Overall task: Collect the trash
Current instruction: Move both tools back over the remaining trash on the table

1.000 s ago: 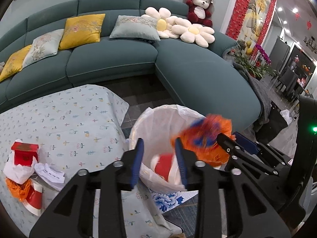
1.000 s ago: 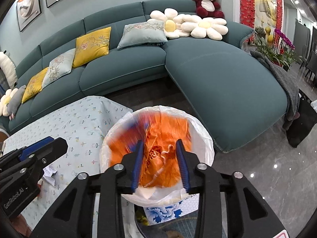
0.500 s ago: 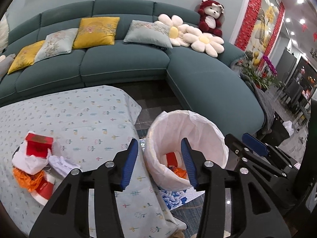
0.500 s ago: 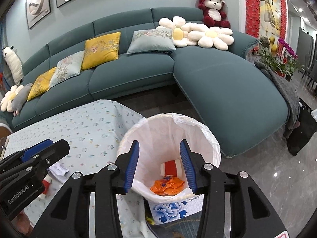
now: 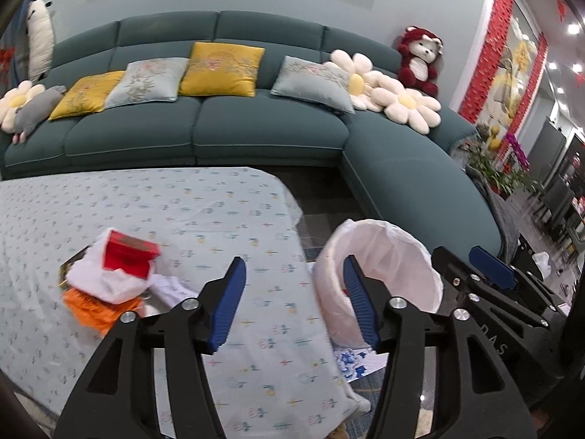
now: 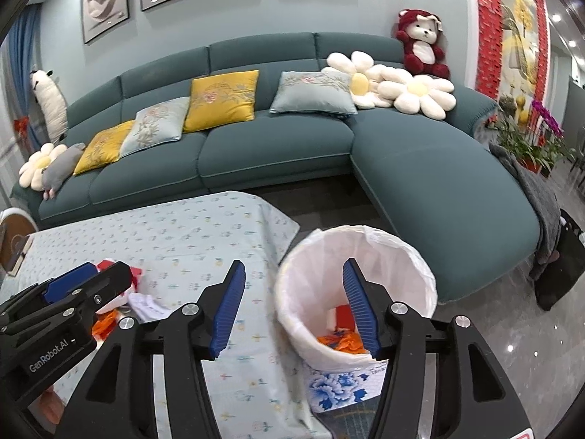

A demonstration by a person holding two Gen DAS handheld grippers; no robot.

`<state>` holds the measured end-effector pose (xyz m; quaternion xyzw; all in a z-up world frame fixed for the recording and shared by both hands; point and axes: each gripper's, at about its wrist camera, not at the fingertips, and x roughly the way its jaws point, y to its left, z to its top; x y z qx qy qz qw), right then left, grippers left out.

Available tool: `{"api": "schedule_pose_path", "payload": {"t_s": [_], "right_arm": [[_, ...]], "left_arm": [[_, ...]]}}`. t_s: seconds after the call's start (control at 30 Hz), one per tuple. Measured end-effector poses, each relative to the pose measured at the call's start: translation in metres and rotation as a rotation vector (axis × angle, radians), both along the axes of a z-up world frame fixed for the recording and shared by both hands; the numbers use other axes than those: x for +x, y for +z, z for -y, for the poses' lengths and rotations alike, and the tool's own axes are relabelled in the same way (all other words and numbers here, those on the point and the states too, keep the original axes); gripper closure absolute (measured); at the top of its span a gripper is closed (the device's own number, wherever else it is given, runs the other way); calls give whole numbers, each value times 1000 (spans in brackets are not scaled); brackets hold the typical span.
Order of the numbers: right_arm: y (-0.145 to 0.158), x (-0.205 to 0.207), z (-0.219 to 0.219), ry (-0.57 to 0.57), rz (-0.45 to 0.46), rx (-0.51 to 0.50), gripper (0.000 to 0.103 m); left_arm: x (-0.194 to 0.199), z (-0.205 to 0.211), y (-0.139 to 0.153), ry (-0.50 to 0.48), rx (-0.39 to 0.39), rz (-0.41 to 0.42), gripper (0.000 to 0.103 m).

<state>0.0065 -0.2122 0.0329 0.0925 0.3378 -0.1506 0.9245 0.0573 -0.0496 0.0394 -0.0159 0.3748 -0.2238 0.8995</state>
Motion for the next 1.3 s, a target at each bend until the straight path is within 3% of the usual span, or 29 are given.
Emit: {"api": "schedule_pose_path", "payload": {"t_s": [0.37, 0.63, 1.0, 1.3], "right_arm": [[13, 1, -53, 83, 7, -30, 45], [13, 1, -87, 134, -2, -35, 45], [-13, 5, -127, 191, -55, -16, 44], [-43, 19, -151, 226, -120, -8, 44]], "left_arm": [[-7, -66, -2, 121, -21, -15, 41], [-13, -118, -14, 227, -28, -39, 27], [-15, -185, -56, 342, -15, -138, 24], [-6, -193, -98, 346, -16, -257, 26]]}}
